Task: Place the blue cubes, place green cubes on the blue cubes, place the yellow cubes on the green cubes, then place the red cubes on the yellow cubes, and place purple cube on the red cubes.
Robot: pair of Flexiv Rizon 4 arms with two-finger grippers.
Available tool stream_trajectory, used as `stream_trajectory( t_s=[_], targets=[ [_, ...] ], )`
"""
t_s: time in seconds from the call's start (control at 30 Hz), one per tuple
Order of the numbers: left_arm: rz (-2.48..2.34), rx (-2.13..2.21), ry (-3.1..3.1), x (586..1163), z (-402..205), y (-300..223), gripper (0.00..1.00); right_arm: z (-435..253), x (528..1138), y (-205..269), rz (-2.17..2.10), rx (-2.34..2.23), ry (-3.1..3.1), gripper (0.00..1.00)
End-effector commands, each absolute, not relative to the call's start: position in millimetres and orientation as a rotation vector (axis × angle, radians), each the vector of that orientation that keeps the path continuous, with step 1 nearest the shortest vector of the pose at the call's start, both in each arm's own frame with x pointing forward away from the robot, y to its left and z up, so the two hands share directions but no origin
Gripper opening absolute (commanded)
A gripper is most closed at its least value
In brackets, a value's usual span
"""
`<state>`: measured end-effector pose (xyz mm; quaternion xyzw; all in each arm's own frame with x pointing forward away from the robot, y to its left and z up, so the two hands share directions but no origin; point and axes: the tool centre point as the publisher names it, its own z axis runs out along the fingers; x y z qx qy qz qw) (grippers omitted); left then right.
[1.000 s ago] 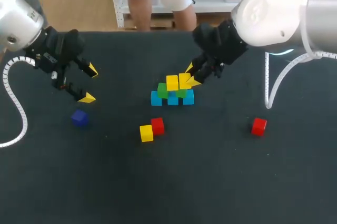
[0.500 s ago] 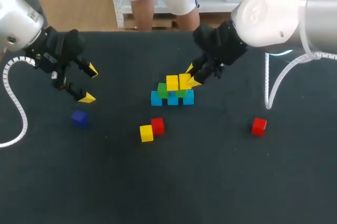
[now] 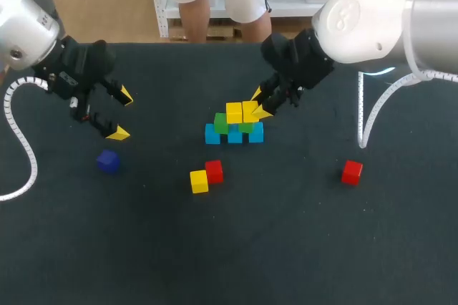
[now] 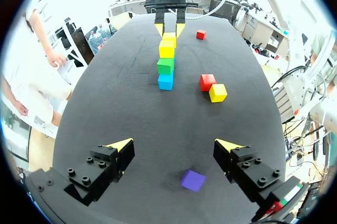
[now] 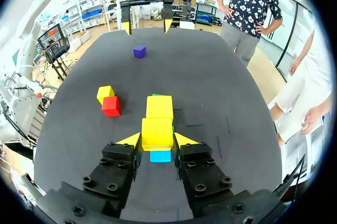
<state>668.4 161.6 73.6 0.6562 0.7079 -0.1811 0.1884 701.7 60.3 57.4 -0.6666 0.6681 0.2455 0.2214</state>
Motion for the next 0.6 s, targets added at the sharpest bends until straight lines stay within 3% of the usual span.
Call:
stream_trajectory(
  t_s=[0.03,0.37,0.6],
  targets=[
    [-0.51,1.844,1.984,667.4,72.6,162.9,1.0,56.7,703.1,60.5,0.682,-1.843,1.845,0.03],
    [-0.51,1.844,1.984,667.4,72.6,162.9,1.0,54.8,703.3,61.3,0.686,-1.846,1.848,0.09],
    [-0.51,1.844,1.984,667.4,72.6,162.9,1.0,55.0,704.9,61.7,0.683,-1.847,1.849,0.27]
  ],
)
